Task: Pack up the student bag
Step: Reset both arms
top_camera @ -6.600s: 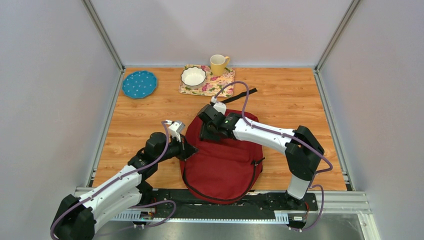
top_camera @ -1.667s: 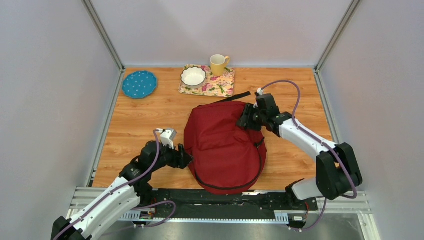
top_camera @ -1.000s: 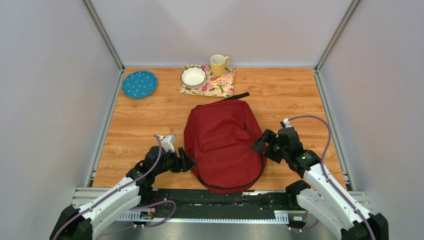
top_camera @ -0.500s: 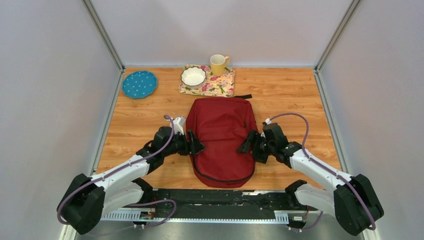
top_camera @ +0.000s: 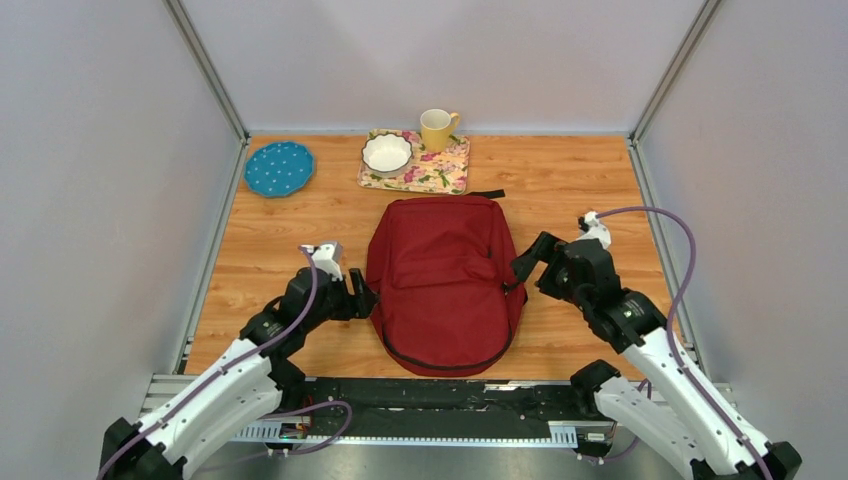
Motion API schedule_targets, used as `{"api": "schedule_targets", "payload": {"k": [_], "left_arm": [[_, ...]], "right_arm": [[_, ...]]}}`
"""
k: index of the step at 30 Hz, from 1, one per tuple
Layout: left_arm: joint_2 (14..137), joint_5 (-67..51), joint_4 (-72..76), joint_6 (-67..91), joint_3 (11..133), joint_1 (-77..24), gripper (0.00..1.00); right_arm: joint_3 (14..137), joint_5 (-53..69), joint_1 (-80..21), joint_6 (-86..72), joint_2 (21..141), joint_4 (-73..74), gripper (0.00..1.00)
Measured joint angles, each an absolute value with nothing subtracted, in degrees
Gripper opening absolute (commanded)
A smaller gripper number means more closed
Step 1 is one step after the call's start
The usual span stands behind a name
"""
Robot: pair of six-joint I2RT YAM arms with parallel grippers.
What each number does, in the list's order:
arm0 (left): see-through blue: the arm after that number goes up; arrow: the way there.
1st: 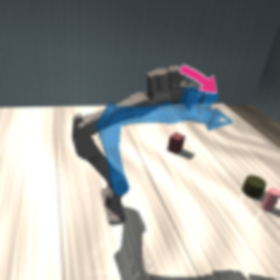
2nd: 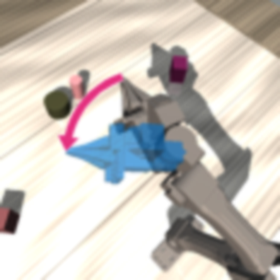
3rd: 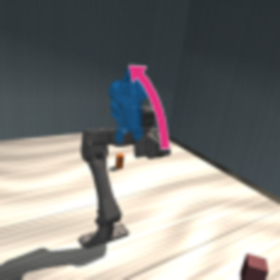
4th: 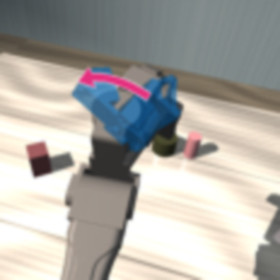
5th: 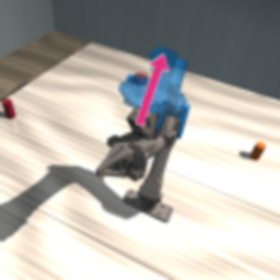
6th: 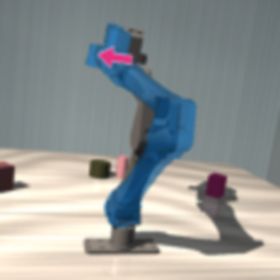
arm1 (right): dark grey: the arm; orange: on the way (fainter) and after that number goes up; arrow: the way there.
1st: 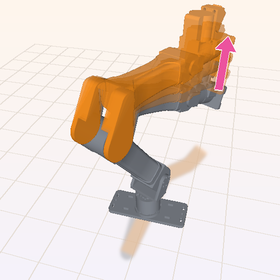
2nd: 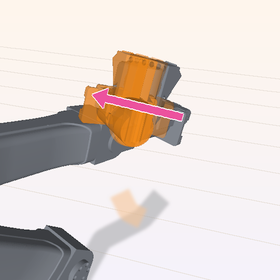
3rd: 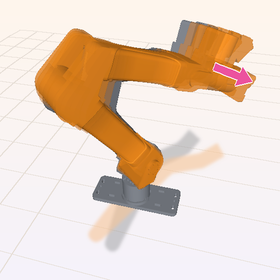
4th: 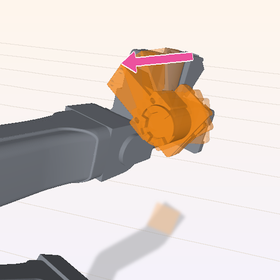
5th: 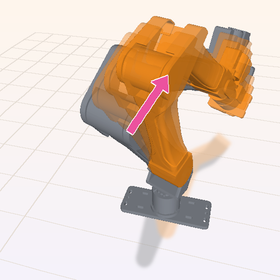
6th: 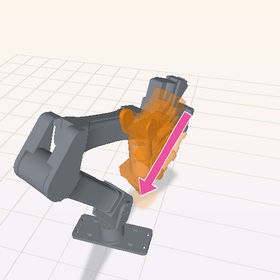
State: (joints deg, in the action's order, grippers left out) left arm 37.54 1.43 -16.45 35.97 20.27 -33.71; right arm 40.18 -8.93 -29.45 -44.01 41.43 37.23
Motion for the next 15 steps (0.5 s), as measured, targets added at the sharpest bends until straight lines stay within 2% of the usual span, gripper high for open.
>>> {"api": "schedule_targets", "payload": {"k": [7,15], "left_arm": [[31.7,8.6,-25.3,35.2,26.8,-33.7,0.79],[39.8,15.5,-31.6,33.6,38.2,-33.7,0.8]], "right_arm": [[41.3,-16.1,-29.4,-39.9,36.4,41.1,0.94],[43.4,-18.0,-29.4,-37.4,38.6,42.9,0.94]]}}
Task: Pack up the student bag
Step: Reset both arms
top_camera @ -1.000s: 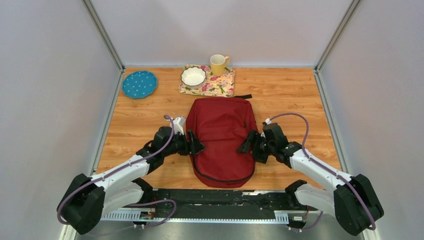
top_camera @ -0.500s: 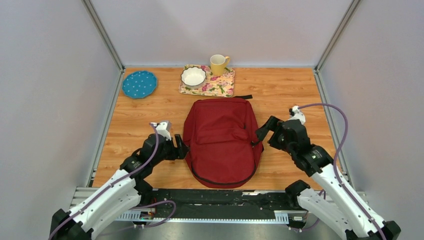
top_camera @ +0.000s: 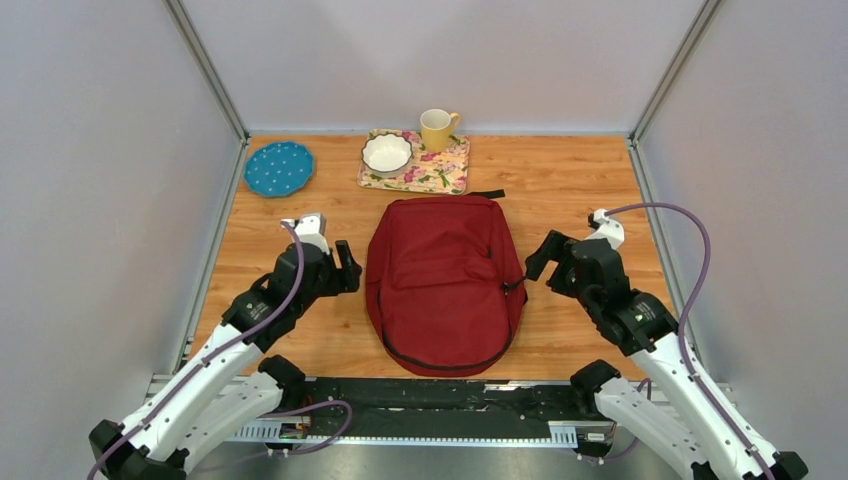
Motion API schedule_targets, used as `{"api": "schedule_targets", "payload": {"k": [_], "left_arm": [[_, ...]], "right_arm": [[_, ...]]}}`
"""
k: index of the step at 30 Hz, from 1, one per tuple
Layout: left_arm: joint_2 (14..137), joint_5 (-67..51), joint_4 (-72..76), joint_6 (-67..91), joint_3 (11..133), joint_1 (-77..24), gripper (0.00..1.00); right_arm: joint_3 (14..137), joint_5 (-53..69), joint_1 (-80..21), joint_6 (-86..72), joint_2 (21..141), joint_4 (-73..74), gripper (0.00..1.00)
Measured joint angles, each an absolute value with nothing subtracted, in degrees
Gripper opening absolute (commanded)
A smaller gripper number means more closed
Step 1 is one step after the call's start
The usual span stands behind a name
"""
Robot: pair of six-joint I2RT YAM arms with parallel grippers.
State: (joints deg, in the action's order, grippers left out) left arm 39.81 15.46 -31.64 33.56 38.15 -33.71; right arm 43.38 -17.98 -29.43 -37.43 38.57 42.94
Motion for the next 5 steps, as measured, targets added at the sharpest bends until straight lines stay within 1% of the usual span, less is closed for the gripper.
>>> {"api": "schedule_targets", "payload": {"k": [5], "left_arm": [[39.5,15.8,-32.1,31.4,38.2,-33.7,0.8]], "right_arm": [[46.3,-18.4,-29.4,-35.9,38.0,42.5,0.95]]}}
